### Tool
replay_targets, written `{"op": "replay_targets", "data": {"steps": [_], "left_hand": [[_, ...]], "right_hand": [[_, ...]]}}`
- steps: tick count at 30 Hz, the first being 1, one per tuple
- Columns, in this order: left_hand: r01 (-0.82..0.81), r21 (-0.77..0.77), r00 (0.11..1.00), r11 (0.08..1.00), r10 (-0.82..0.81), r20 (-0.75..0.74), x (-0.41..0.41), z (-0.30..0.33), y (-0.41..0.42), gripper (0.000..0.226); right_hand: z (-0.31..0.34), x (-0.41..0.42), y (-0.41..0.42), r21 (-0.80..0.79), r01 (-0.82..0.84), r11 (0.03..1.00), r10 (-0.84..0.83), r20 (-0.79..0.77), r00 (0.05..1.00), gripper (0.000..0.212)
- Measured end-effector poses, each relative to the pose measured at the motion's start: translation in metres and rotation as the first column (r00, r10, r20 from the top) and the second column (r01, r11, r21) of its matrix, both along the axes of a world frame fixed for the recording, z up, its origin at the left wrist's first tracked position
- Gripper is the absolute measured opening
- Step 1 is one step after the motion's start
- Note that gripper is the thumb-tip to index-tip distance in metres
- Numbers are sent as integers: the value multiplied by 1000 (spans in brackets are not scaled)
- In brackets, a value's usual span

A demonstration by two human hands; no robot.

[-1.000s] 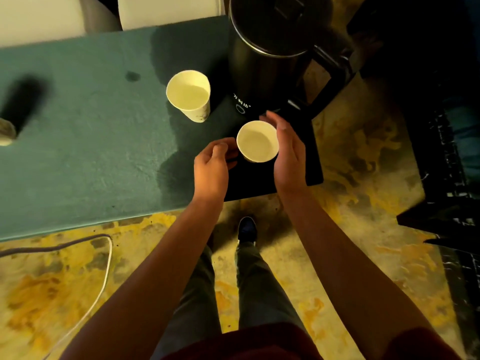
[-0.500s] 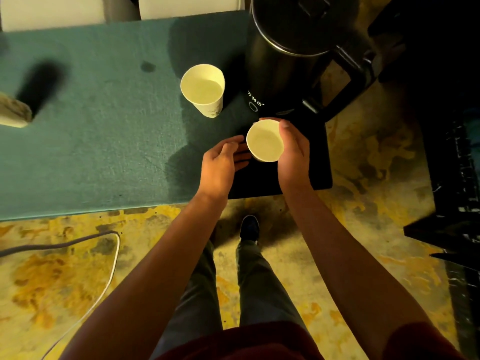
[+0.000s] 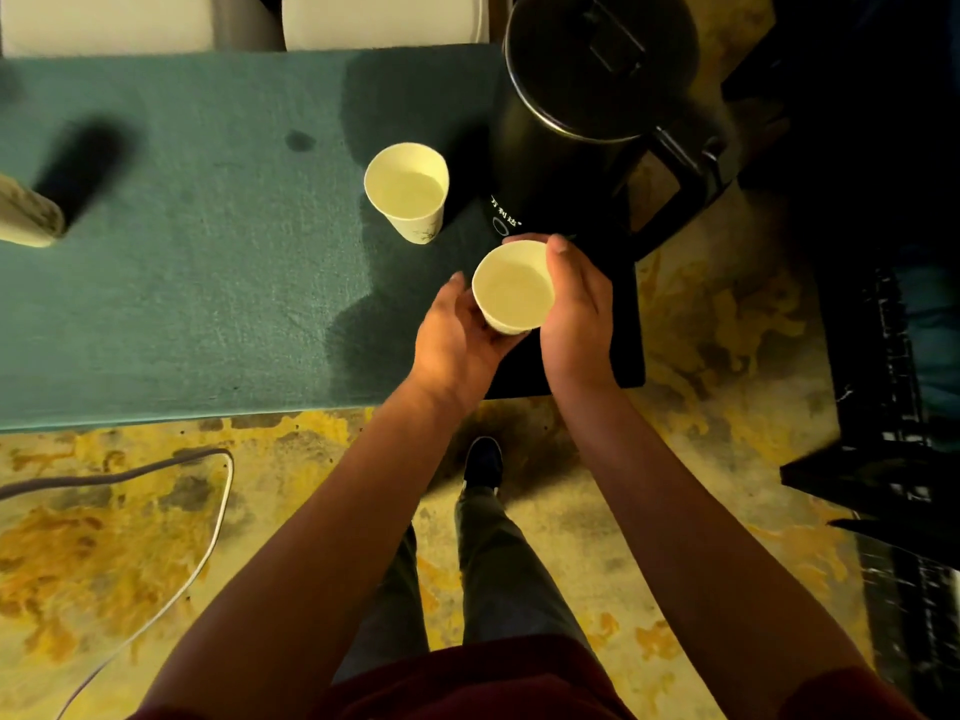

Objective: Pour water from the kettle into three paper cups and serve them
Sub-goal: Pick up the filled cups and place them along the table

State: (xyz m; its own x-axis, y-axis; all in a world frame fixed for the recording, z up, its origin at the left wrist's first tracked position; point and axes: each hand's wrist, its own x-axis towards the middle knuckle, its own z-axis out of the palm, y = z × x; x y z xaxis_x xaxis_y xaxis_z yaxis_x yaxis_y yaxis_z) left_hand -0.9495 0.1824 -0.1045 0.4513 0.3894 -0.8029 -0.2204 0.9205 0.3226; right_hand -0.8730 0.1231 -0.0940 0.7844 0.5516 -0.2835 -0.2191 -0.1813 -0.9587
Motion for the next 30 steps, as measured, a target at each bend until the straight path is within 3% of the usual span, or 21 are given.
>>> {"op": "replay_targets", "data": {"steps": [3,9,19,25,30], "left_hand": [[-103,-121,989,987,115,98,7,7,-2,32],[-106,-36,980,994,110,163,-1,33,0,26],[-209,68,955,976,188,231,-74,84,54,49],[-302,128,935,945,267,233,-141,96,111,37],[-323,157,935,933,289,205,-190,109,150,30]], "right_hand": [[17,-4,0,34,-40,999,40,-8,999,37],[52,-12,2,33,-139,990,138,37,990,36],[117,-78,71,107,-264,958,264,21,964,38],[125,-144,132,86,-301,950,290,119,950,35],[130,-193,173,138,-296,945,285,99,953,35]]}}
